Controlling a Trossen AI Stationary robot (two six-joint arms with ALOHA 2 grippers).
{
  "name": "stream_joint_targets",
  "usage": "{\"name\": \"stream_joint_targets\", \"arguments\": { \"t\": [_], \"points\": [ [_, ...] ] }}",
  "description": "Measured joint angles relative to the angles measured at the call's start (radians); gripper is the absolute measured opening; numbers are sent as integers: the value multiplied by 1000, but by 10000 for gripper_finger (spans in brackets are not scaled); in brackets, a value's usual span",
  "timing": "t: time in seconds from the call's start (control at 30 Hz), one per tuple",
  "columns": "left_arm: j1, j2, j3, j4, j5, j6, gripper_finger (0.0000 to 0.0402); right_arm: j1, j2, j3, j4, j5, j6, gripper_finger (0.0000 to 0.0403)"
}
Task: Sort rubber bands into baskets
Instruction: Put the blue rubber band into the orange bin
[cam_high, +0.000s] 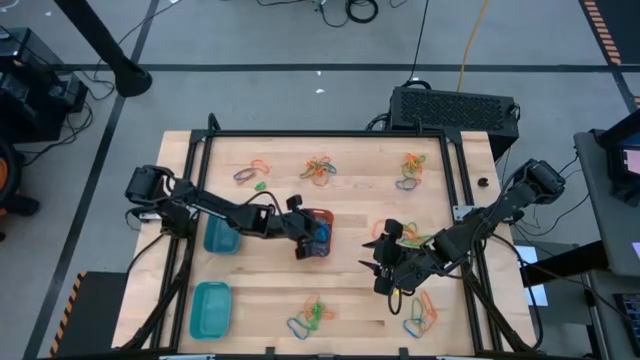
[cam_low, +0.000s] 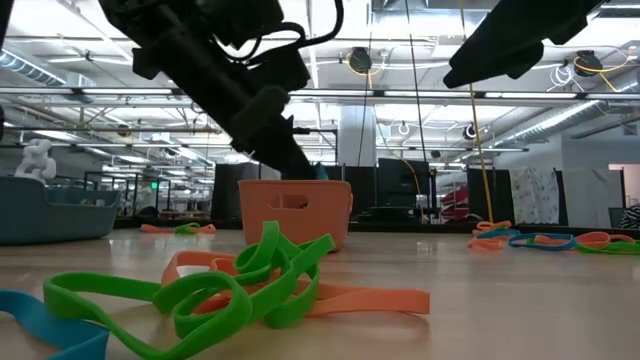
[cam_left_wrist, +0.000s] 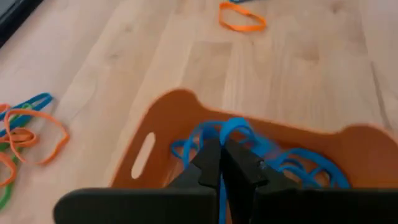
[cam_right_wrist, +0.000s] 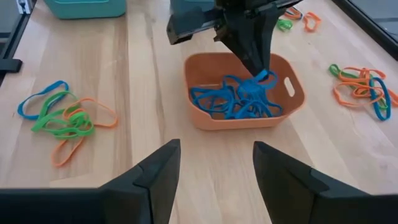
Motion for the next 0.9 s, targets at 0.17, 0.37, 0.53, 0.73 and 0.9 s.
{"name": "stream_joint_targets", "arguments": {
  "t": [0.17,0.37,0.53,0.73,0.9],
  "points": [
    [-2,0,0,-11,1,16,39,0,0,0,1,-3,0,194],
    [-2,0,0,-11,-1,33,78,0,0,0,2,-3,0,194],
    [-2,0,0,-13,-7,34,110,0,0,0,2,-11,0,194],
    [-2,-7,8,-80,-10,27,131,0,0,0,3,-18,0,194],
    [-4,-25,63,-200,-11,26,132,0,0,1,2,-18,-1,194]
  ]
}}
